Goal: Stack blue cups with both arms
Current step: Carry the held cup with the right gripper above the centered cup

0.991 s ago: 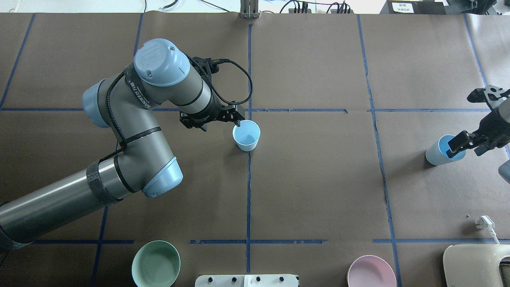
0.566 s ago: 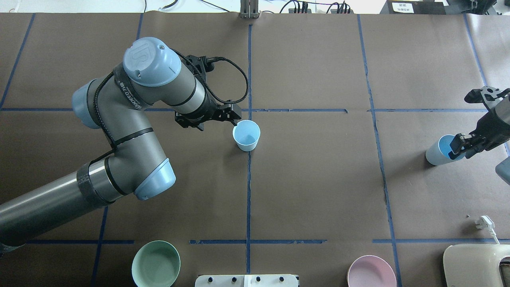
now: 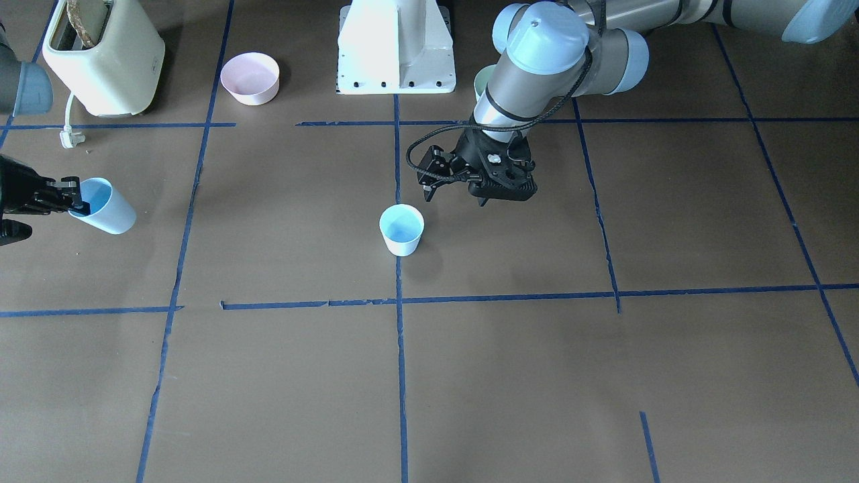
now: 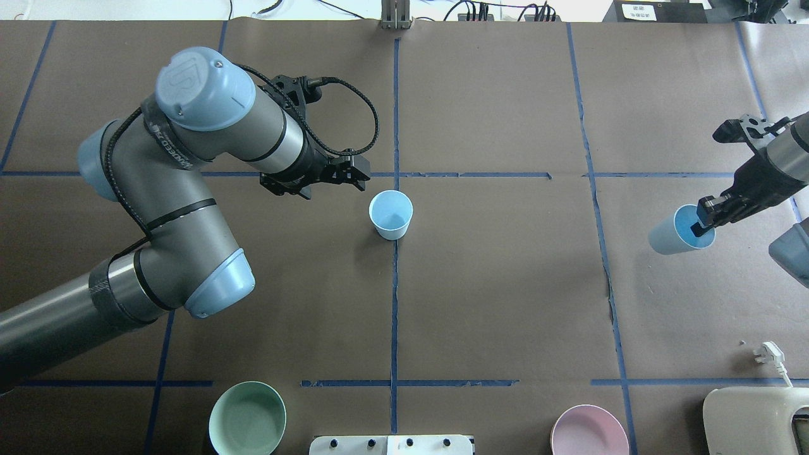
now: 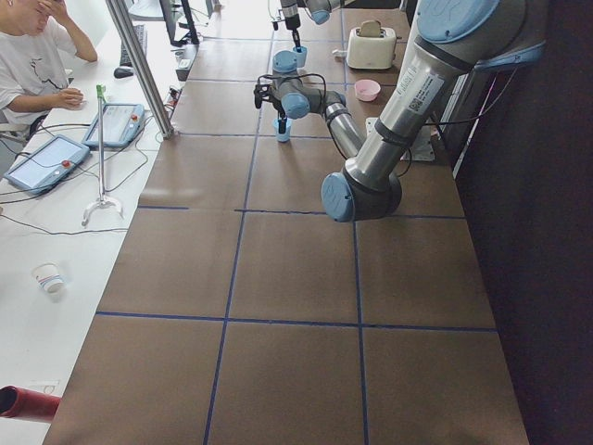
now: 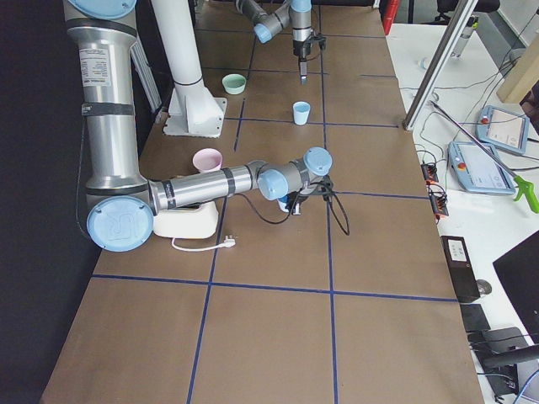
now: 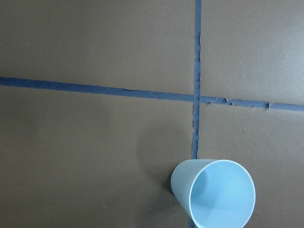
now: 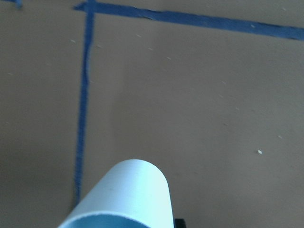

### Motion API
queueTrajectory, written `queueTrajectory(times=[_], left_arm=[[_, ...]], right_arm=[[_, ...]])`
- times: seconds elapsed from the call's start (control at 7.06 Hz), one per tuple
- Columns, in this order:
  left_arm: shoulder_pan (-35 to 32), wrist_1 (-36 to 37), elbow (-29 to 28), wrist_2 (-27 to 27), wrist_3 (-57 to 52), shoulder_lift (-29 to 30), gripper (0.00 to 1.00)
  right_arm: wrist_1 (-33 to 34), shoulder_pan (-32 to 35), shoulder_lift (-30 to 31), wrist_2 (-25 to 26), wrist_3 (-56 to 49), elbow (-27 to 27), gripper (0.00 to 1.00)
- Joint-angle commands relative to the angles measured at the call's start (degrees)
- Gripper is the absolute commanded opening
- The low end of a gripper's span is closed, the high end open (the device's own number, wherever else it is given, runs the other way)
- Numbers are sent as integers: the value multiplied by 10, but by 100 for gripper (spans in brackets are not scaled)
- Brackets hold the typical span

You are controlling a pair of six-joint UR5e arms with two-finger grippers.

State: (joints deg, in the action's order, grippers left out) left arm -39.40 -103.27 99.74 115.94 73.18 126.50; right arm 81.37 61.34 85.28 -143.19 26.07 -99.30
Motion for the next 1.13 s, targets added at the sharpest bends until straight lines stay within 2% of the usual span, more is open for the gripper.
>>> queueTrajectory(times=[0.0, 0.28, 0.57, 0.71, 0.99], left_arm=[[-44, 1, 54, 6, -32, -57, 100], [-51, 0, 60, 6, -77, -97, 100], [-52, -2, 59, 5, -77, -105, 100], [-47, -2, 56, 3, -76, -106, 100], [-48, -2, 56, 2, -76, -106, 100]], right_arm=[[2, -26, -130, -29, 209, -24, 0], [4, -112, -259, 3, 395, 1, 0], [2, -166, -368, 72, 501, 76, 0], [-2, -183, -388, 76, 535, 100, 0], [-2, -198, -393, 112, 540, 102, 0]])
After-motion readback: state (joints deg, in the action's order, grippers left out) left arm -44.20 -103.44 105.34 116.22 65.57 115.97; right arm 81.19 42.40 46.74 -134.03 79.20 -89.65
